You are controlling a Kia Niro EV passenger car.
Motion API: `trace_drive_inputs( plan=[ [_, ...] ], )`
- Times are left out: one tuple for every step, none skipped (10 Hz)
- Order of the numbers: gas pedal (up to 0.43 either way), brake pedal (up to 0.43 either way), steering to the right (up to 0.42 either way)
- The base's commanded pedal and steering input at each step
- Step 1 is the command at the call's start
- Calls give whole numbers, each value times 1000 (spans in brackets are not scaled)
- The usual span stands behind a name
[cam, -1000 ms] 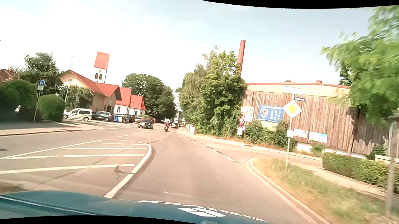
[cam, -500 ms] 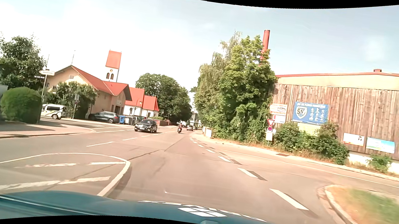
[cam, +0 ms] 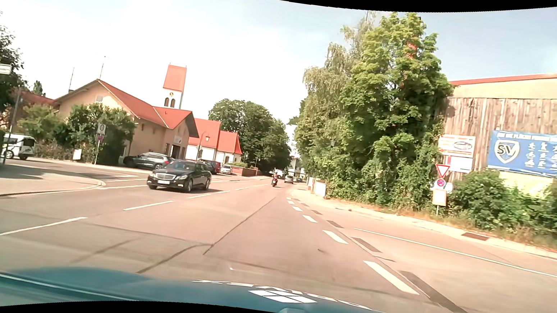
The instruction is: Follow the waypoints while adhering to traffic rules and regulations
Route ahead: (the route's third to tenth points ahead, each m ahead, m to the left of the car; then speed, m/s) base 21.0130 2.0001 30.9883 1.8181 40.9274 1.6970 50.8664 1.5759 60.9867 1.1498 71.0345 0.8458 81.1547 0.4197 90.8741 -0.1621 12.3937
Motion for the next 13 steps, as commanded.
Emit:
trace_drive_inputs(
  plan=[
    [28,0,-40],
    [28,0,-37],
    [28,0,-36],
    [0,0,-29],
    [0,0,-19],
    [0,0,-14],
    [0,0,-8],
    [0,0,-3],
    [0,0,2],
    [0,0,5],
    [8,0,6],
    [28,0,9],
    [39,0,16]
  ],
)
